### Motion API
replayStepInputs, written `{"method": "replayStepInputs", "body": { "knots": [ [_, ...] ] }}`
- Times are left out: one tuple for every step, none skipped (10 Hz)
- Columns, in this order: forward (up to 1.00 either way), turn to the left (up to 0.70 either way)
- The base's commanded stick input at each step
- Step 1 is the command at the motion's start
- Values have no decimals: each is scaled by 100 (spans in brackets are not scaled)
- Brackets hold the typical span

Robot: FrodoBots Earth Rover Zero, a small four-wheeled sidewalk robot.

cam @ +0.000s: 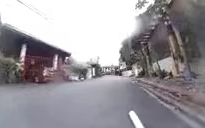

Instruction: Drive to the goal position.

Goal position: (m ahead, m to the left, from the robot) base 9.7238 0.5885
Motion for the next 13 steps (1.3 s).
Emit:
{"method": "replayStepInputs", "body": {
  "knots": [
    [85, 0],
    [85, 0],
    [85, 0],
    [85, 0],
    [85, 0],
    [85, 0],
    [85, 0],
    [85, 0],
    [85, 0],
    [85, 0],
    [85, 0],
    [85, -22],
    [85, -33]
  ]
}}
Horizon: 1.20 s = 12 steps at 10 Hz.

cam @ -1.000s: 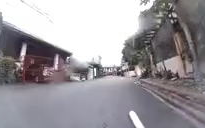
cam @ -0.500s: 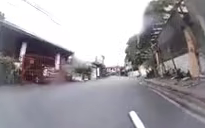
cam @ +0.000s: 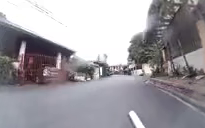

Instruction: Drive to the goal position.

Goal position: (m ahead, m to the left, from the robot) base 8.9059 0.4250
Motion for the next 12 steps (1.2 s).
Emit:
{"method": "replayStepInputs", "body": {
  "knots": [
    [85, -34],
    [85, -34],
    [85, -34],
    [85, -34],
    [85, -34],
    [85, -34],
    [85, -34],
    [85, -34],
    [85, -34],
    [85, -30],
    [85, -14],
    [85, -2]
  ]
}}
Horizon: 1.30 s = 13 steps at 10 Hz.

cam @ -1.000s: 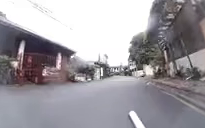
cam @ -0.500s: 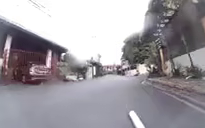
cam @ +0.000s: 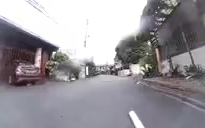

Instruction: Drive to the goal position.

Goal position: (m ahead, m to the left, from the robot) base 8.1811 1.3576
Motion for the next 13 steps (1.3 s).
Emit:
{"method": "replayStepInputs", "body": {
  "knots": [
    [85, 0],
    [85, 0],
    [85, 0],
    [85, -2],
    [85, -20],
    [85, -22],
    [85, -23],
    [85, -25],
    [85, -26],
    [85, -28],
    [85, -29],
    [85, -31],
    [85, -32]
  ]
}}
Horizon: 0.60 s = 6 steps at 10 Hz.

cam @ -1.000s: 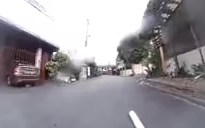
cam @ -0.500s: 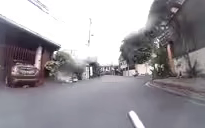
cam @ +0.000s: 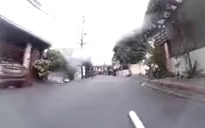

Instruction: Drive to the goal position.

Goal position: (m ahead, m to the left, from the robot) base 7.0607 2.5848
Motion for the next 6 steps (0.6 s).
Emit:
{"method": "replayStepInputs", "body": {
  "knots": [
    [85, -34],
    [85, -34],
    [85, -34],
    [85, -34],
    [85, -14],
    [85, 0]
  ]
}}
